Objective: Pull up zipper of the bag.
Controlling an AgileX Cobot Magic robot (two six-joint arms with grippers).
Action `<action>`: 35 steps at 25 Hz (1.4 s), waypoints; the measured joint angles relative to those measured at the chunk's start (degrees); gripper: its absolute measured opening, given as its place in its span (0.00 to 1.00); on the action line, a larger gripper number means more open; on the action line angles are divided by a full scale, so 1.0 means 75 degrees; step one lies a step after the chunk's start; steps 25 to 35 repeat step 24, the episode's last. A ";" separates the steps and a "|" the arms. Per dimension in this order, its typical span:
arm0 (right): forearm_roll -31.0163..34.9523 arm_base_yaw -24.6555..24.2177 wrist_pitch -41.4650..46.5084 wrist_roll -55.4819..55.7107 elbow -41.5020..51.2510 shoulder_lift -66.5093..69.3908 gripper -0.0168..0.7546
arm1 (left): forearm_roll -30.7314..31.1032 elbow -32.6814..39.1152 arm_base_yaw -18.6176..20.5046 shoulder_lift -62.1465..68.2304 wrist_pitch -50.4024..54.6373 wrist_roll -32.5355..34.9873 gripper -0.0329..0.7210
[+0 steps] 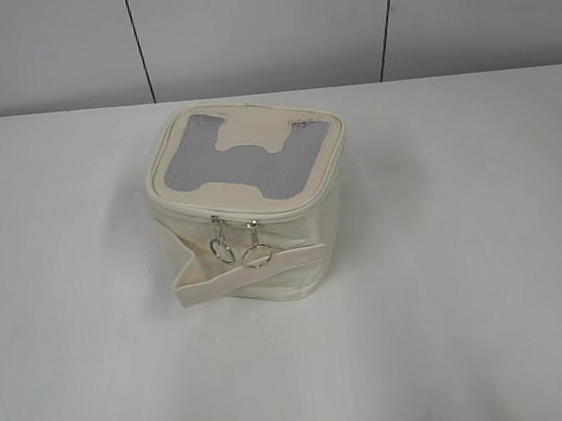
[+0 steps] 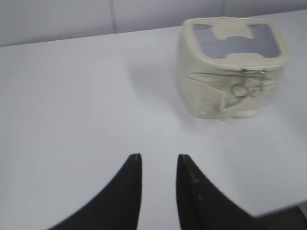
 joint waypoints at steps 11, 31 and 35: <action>0.0060 -0.1752 -0.0033 0.0007 -0.0010 -0.0788 0.57 | 0.0021 0.0015 0.1668 0.0000 -0.0016 0.0000 0.29; 0.0060 -0.1752 -0.0041 0.0007 -0.0003 -0.0788 0.57 | 0.0021 0.0015 0.1733 0.0000 -0.0016 0.0000 0.29; 0.0060 -0.1752 -0.0041 0.0007 -0.0003 -0.0788 0.57 | 0.0021 0.0015 0.1733 0.0000 -0.0016 0.0000 0.29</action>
